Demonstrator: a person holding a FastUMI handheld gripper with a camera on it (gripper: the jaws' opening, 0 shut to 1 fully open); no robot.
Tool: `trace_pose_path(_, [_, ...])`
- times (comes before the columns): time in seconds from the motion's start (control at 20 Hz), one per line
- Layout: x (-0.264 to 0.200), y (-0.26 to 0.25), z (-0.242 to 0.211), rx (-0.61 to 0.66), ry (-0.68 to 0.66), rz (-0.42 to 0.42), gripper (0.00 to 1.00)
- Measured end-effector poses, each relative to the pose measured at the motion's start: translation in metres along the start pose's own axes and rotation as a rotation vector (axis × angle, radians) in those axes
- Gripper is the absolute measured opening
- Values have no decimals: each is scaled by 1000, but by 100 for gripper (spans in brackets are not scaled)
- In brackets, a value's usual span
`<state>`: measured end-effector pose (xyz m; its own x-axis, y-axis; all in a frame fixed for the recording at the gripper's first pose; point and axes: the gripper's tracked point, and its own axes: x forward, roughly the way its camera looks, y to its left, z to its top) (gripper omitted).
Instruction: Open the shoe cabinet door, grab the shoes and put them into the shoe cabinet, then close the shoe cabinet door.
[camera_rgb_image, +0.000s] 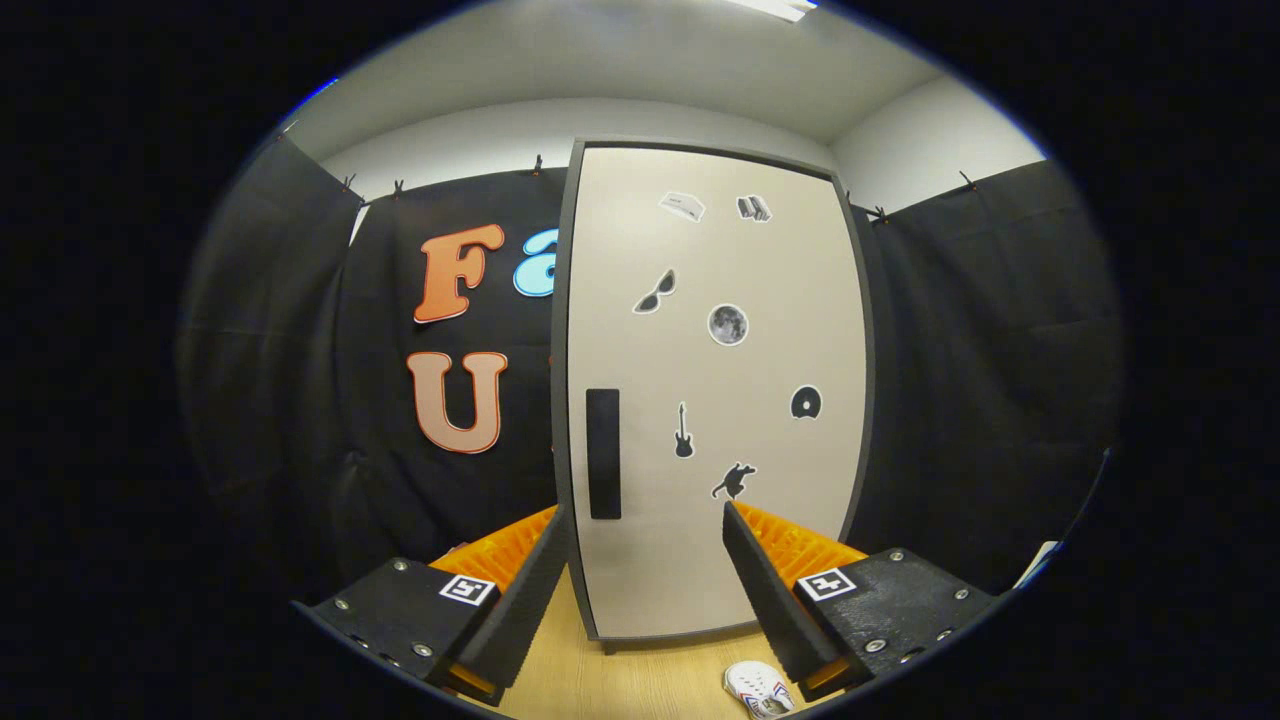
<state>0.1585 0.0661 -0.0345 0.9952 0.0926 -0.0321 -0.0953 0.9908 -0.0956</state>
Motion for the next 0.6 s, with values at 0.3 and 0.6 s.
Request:
trace_pose_path(0.3, [73, 32, -3, -51, 33, 25, 94])
trace_pose_path(0.6, [120, 41, -4, -46, 58, 7, 88])
